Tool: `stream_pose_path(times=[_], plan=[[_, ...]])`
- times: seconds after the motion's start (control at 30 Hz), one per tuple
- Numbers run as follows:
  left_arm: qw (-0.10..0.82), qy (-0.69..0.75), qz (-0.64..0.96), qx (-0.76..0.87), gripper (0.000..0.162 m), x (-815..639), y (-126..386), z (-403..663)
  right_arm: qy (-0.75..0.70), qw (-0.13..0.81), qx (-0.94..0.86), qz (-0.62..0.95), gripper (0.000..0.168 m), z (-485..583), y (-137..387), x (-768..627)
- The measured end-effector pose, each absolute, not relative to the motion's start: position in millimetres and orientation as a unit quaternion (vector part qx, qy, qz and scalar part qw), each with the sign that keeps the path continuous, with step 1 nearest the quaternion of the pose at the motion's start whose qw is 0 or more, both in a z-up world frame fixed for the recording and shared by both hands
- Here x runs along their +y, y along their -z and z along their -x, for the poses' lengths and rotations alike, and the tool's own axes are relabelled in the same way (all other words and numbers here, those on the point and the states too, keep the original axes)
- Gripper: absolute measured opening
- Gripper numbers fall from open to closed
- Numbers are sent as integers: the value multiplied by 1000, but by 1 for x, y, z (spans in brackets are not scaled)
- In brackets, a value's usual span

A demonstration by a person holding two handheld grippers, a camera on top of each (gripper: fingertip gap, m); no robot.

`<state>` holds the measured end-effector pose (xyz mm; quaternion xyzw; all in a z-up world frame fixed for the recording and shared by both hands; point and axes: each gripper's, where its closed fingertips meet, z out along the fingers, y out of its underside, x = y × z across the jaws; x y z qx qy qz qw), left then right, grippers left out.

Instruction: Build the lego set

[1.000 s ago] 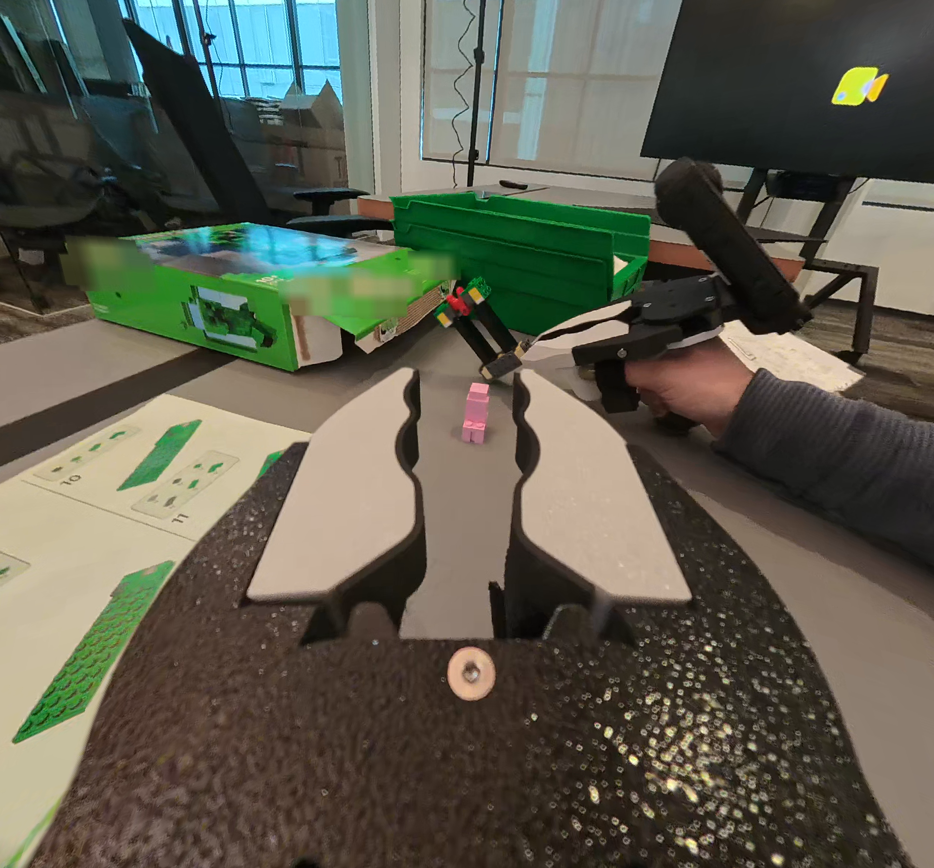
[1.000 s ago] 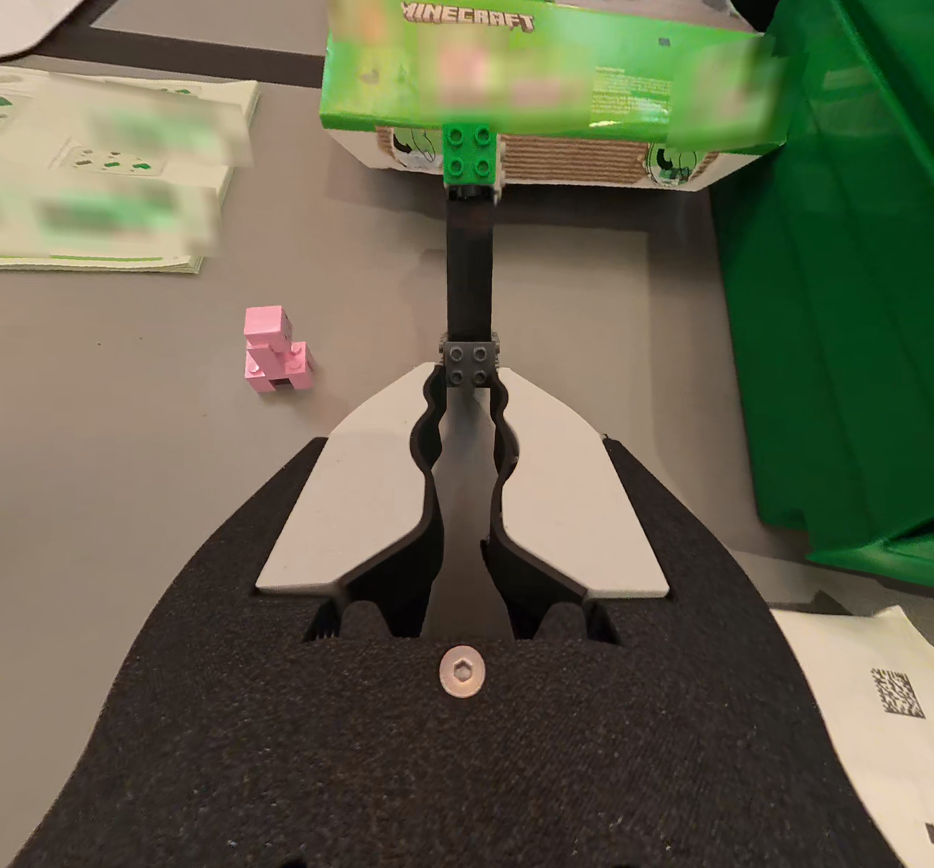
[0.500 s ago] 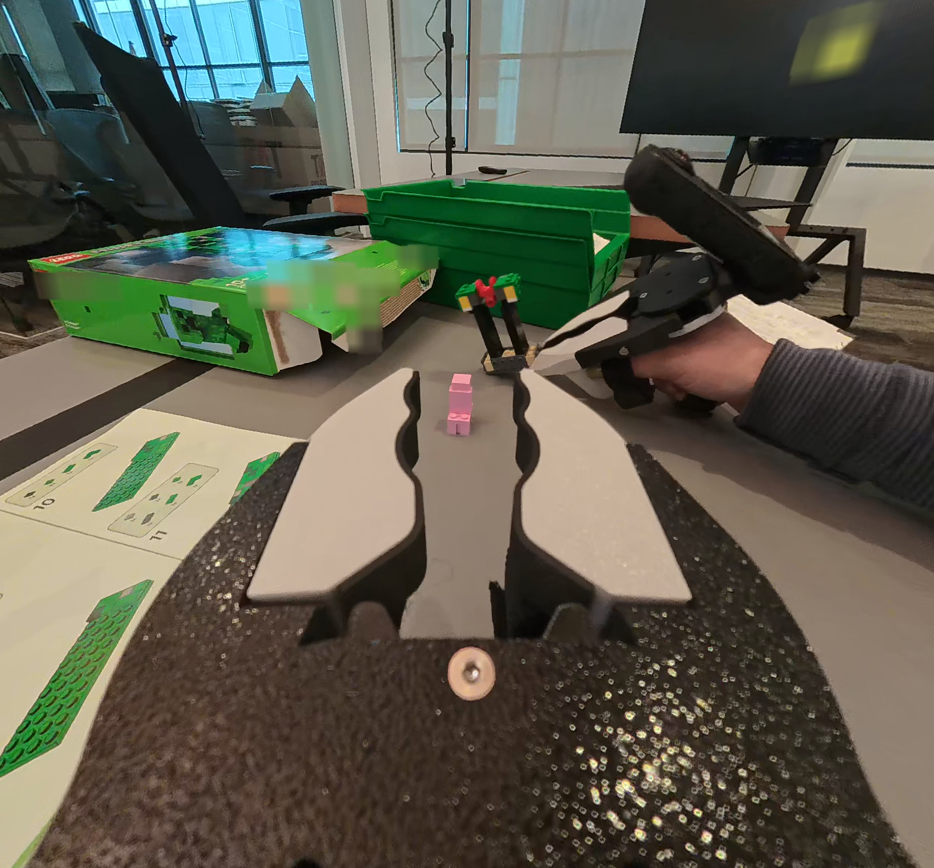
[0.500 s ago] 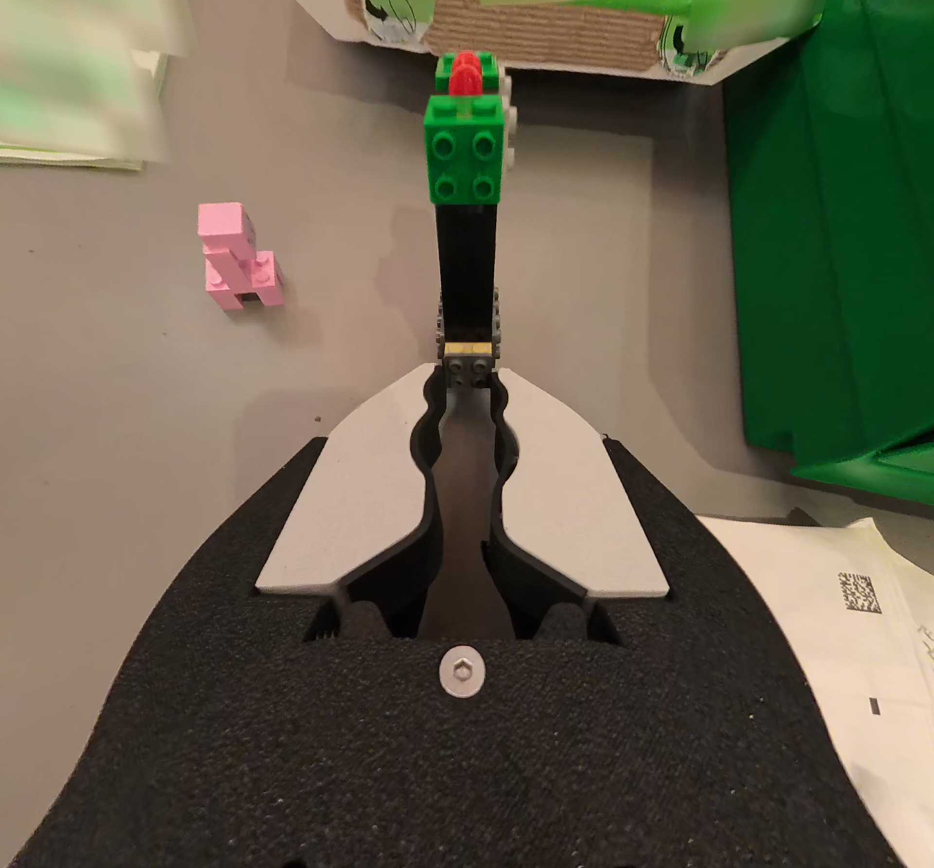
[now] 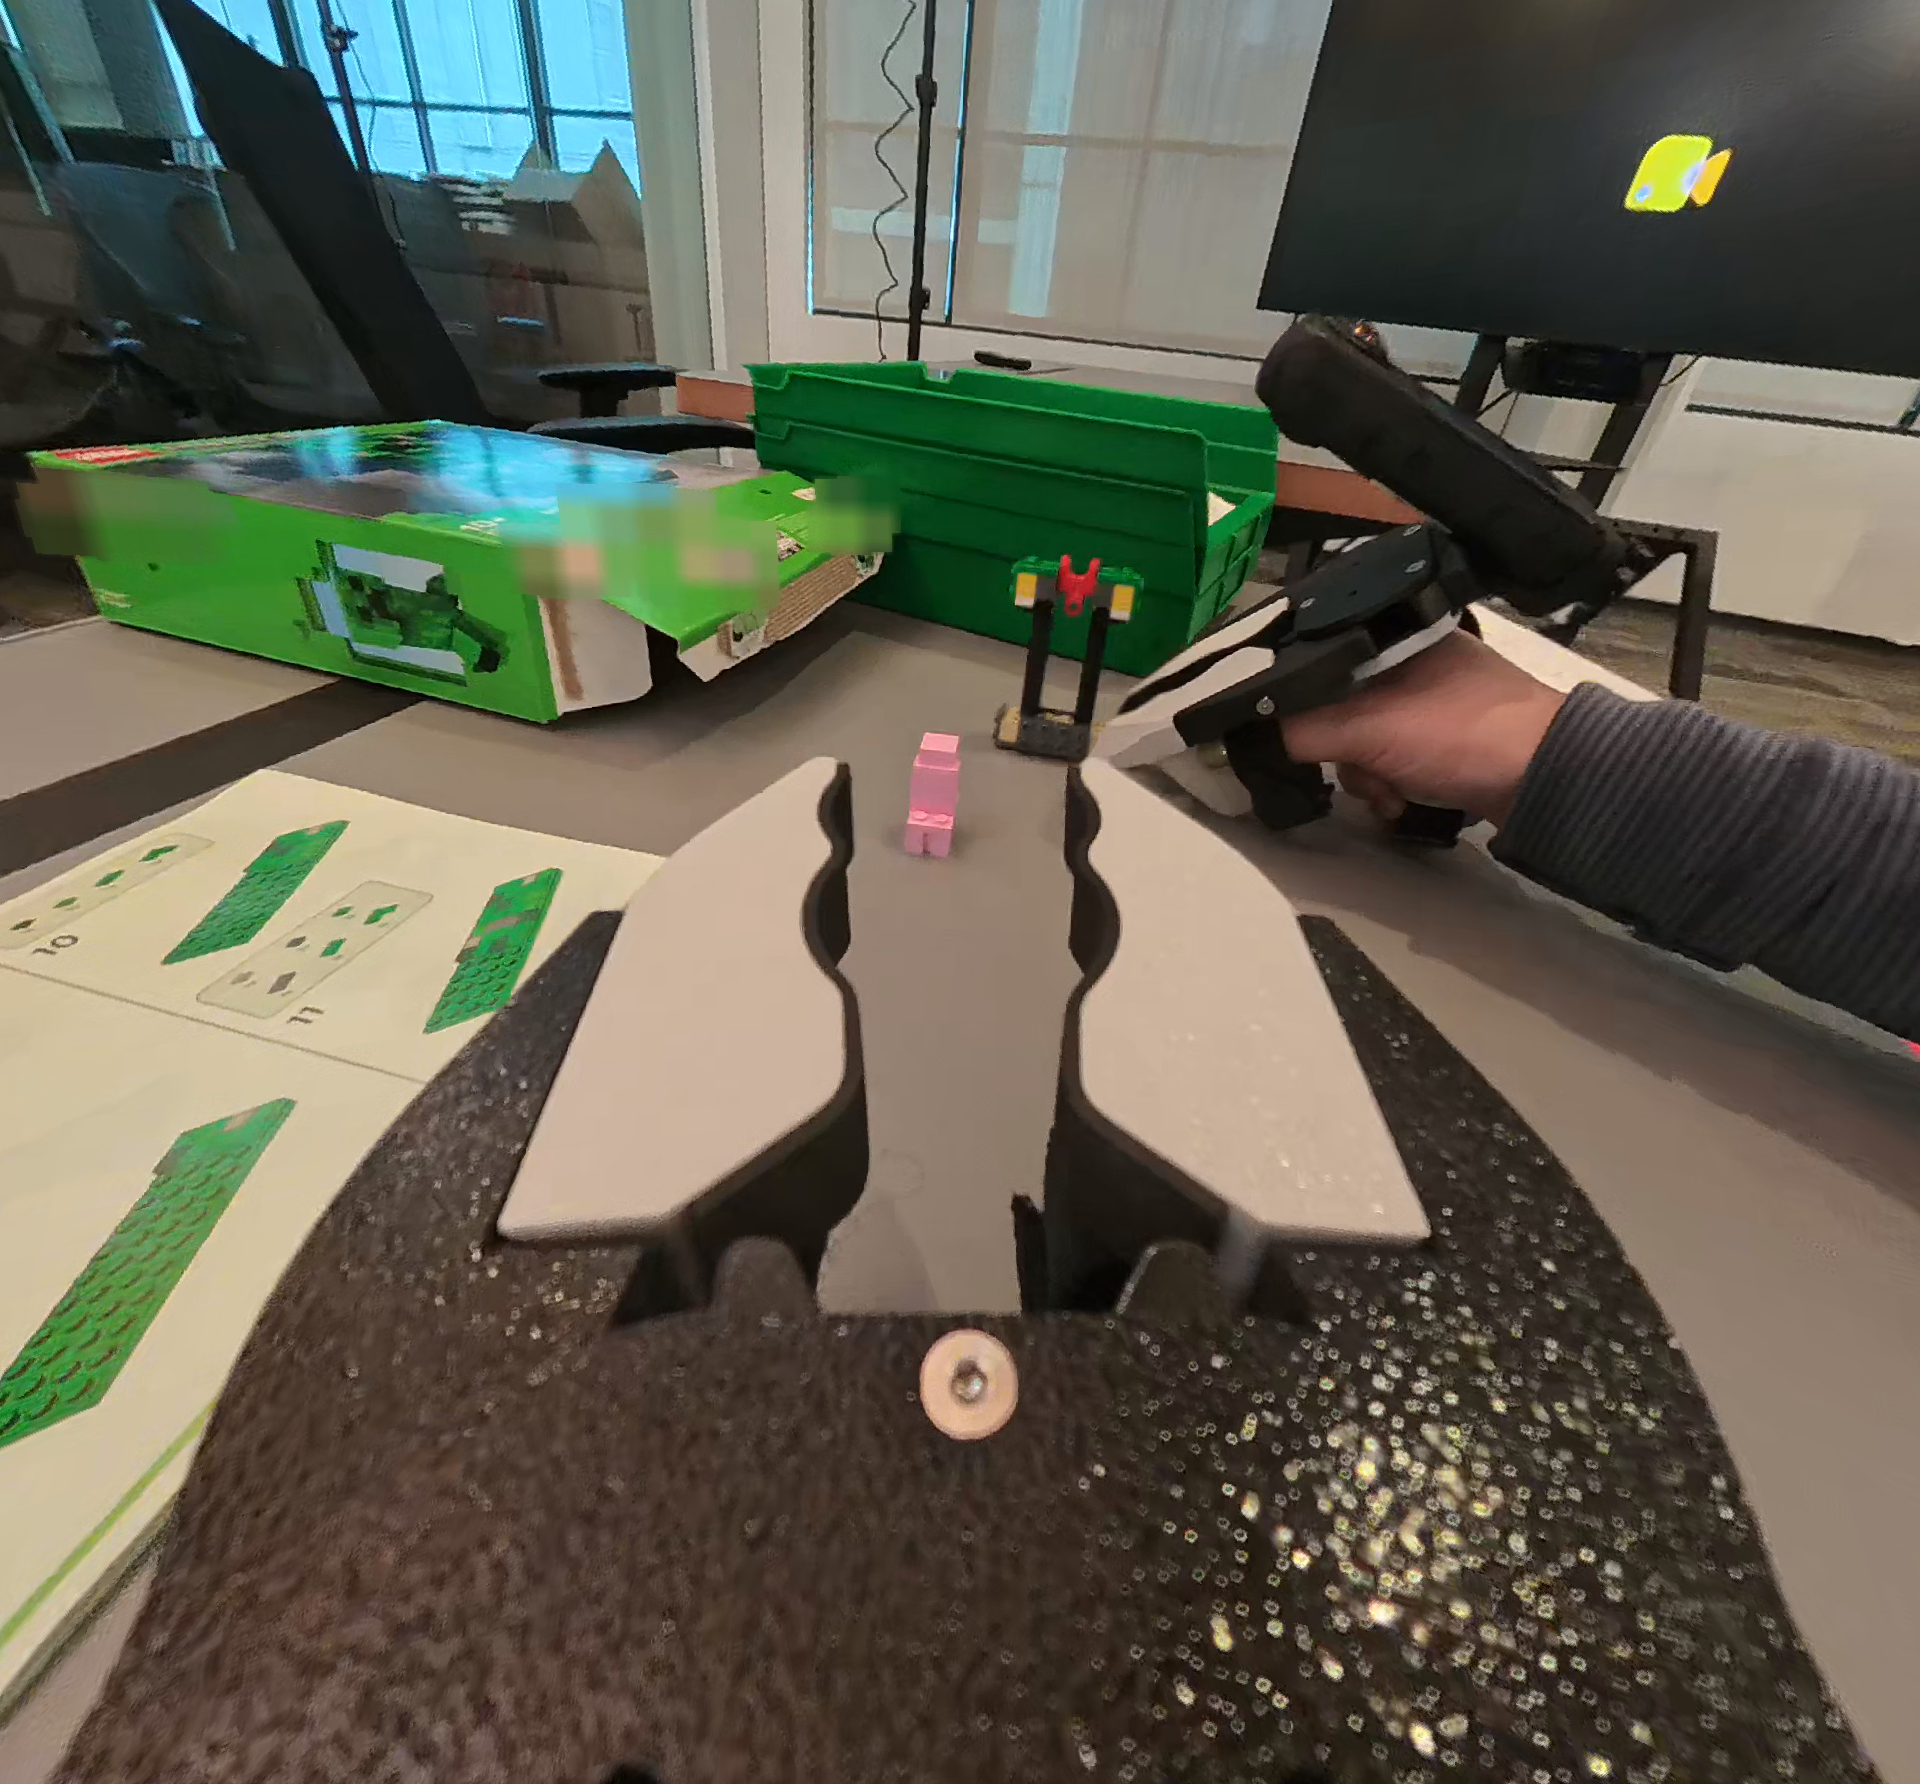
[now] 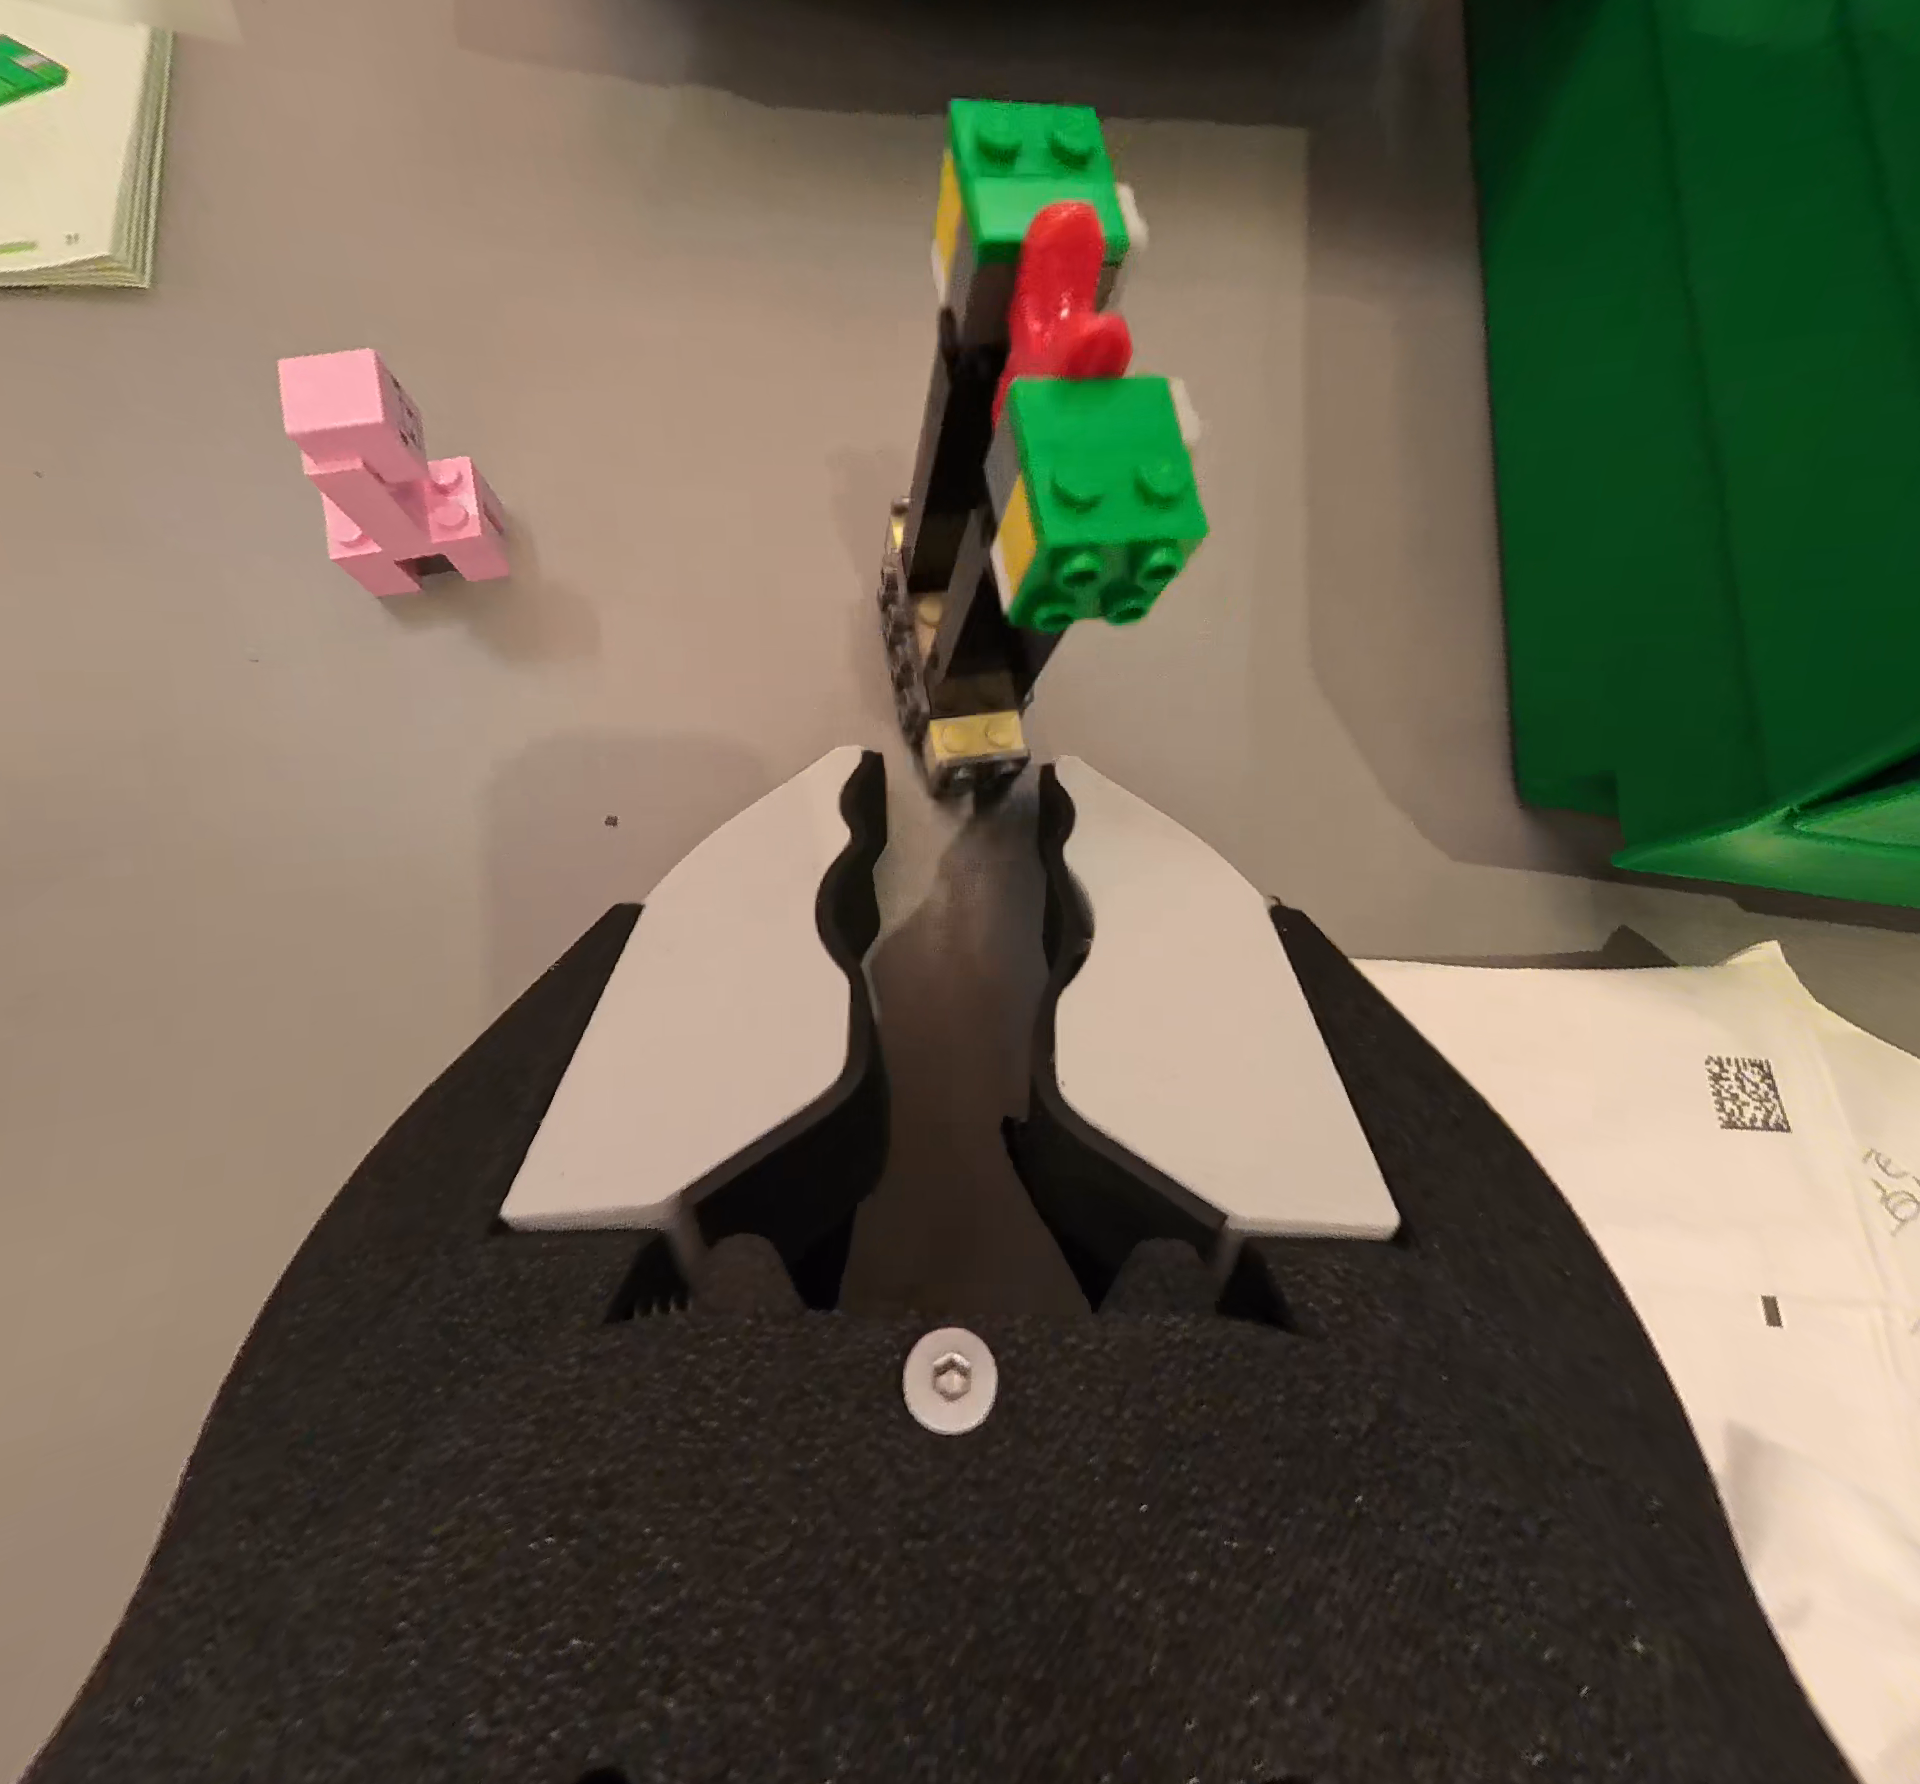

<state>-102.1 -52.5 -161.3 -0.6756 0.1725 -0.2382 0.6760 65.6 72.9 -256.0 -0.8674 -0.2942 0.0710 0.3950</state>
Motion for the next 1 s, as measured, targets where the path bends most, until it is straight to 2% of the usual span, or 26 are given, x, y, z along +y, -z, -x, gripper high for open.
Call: stream_pose_path(times=[0.2, 0.3, 0.37, 0.43, 0.6, 0.67, 0.8, 1.0], plan=[[686, 230, 670, 166, 48, -58, 159, 106, -77, 397, -296, 865, 52, -64, 255, 66], [693, 227, 666, 160, 64, -65, 157, 106, -79, 396, -300, 864, 68, -62, 252, 59], [701, 217, 660, 160, 73, -73, 155, 107, -77, 371, -298, 876, 84, -65, 254, 47], [706, 206, 660, 154, 78, -80, 155, 111, -91, 363, -291, 880, 90, -65, 252, 30], [692, 197, 684, 116, 85, -91, 161, 134, -159, 409, -313, 842, 79, -34, 223, -16], [695, 174, 691, 99, 72, -96, 162, 150, -179, 431, -340, 816, 71, -8, 214, -28], [687, 98, 716, 75, 42, -106, 169, 187, -246, 470, -387, 754, 40, 59, 192, -44], [702, 97, 705, 5, 14, -123, 165, 240, -339, 462, -424, 701, 21, 163, 192, -47]])
